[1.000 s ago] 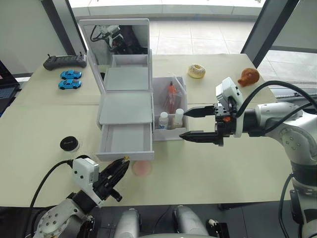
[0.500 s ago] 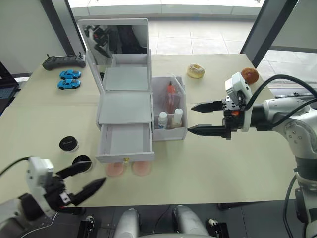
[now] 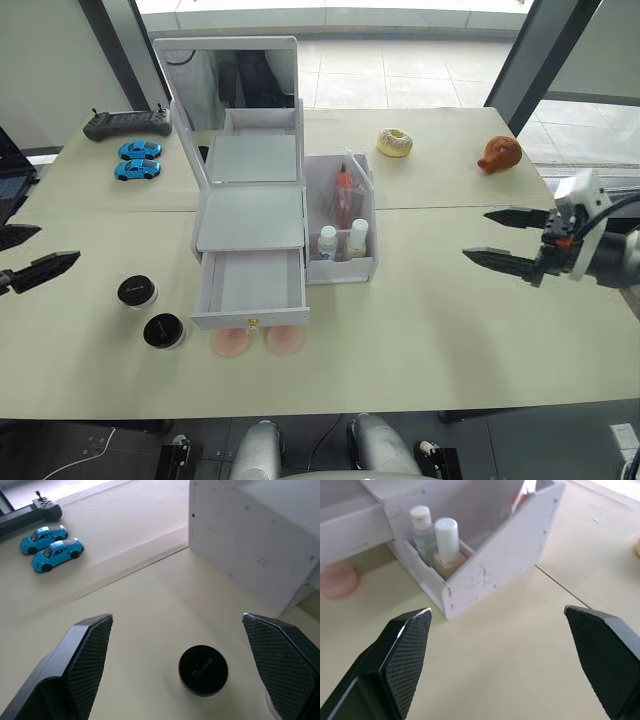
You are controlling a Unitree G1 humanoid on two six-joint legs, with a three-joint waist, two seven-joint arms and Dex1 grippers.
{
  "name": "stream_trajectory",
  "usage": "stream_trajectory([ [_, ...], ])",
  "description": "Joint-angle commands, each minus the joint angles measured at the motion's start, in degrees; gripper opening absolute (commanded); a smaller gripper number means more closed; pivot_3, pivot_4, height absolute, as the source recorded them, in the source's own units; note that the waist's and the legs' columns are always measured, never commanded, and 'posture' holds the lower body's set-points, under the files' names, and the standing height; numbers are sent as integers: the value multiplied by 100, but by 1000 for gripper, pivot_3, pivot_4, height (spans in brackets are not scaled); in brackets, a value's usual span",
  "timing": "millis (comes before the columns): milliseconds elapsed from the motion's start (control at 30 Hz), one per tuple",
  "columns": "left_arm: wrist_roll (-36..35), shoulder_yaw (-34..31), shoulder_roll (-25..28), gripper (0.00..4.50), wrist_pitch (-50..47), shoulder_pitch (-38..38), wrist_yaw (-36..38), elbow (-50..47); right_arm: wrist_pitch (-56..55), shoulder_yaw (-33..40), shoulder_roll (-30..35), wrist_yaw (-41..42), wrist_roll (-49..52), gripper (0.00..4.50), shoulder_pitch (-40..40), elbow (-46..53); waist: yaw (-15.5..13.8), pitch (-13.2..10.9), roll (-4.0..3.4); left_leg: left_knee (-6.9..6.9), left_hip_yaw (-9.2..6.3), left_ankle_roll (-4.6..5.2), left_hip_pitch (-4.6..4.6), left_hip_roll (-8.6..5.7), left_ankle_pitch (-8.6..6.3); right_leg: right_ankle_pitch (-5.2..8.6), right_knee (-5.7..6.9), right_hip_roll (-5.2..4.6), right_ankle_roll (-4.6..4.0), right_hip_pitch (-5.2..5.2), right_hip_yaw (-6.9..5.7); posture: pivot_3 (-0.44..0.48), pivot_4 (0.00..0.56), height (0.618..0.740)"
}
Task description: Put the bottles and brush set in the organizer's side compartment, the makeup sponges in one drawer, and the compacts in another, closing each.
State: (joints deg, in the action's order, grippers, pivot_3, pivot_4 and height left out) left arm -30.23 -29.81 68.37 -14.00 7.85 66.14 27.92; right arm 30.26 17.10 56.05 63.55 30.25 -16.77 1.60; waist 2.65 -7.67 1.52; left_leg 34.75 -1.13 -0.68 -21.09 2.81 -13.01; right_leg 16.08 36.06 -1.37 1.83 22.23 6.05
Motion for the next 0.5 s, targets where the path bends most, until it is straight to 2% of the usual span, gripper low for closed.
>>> stream_trajectory([
  [33,510,299,86,4461,718,572,52,676,-679,467,234,-59,-435,4500,404,-354,-12,1,2,0,-1,0,0,0,0,0,0,0,0,-1,0,0,150,740],
  [133,828,578,-70,4461,1122,881,-39,923,-879,651,215,-160,-490,4500,479,-586,-6,2,-1,2,0,0,1,0,0,-1,3,0,1,-2,1,0,150,740],
  [333,979,651,-169,4461,1586,1092,197,1101,-722,623,220,-123,-305,4500,446,-117,23,5,-9,3,-1,0,0,4,0,-3,11,9,5,-1,6,0,150,740],
  [400,936,538,-174,4461,1621,862,299,911,-401,404,228,-95,-92,4500,134,182,39,4,-13,3,0,0,0,4,0,-3,13,8,5,-2,7,0,150,740],
  [500,862,145,-286,4461,1518,-226,411,-167,368,-30,335,54,324,4500,-437,682,102,2,-24,0,6,1,4,7,0,-7,18,7,-2,-2,15,0,150,740],
])
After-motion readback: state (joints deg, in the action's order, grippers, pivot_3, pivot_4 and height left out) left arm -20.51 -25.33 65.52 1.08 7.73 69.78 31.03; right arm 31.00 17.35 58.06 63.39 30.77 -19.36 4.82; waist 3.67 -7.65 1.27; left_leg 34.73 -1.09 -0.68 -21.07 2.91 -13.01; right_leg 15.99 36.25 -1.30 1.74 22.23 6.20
